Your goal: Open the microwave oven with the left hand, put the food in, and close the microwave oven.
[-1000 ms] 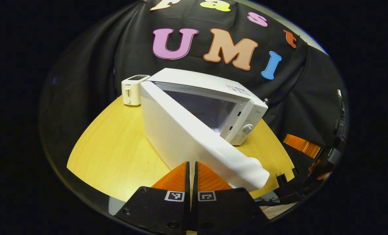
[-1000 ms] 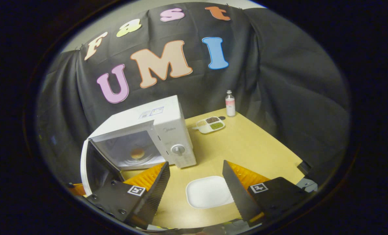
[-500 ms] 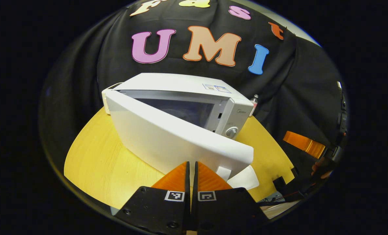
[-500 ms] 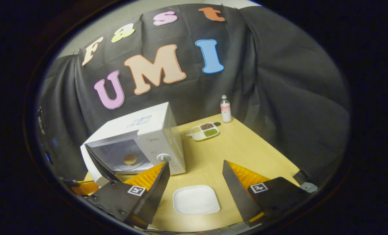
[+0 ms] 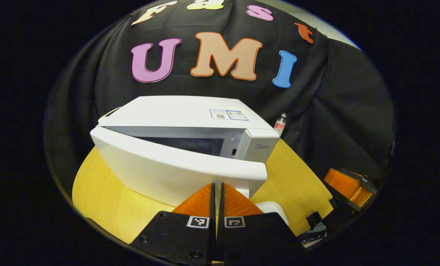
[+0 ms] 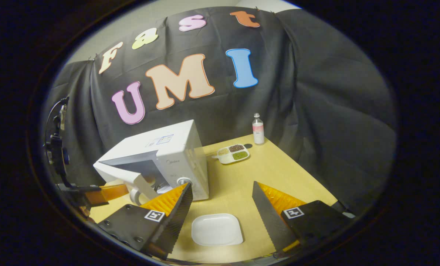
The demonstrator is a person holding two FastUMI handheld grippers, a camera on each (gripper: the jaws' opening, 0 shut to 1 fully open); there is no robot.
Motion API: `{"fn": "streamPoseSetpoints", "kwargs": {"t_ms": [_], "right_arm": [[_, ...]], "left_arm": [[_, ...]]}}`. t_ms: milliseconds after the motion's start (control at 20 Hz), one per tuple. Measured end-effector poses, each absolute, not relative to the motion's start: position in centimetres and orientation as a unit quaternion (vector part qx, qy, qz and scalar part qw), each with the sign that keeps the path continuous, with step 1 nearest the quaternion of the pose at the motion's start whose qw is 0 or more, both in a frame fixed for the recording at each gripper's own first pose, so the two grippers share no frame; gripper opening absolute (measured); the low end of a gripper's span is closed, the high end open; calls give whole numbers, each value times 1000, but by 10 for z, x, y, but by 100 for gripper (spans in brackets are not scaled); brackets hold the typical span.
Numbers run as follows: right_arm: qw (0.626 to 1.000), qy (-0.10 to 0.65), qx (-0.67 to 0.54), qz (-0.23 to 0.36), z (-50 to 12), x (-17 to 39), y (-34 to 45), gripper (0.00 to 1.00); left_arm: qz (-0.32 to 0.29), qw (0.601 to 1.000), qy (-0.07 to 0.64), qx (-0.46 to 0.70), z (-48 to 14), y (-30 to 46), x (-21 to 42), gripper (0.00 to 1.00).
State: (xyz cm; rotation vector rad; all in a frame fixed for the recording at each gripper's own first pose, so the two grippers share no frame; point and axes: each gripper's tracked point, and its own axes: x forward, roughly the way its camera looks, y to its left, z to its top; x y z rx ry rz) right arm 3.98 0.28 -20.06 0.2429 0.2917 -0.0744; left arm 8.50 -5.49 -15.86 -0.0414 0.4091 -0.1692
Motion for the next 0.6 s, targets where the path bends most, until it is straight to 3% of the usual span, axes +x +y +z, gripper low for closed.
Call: {"fn": "streamPoseSetpoints", "kwargs": {"t_ms": [600], "right_arm": [[981,133,137,-40,-197,41,3,100]], "left_arm": [[-73,980,184,-36,-149,-66,138,1]]}}
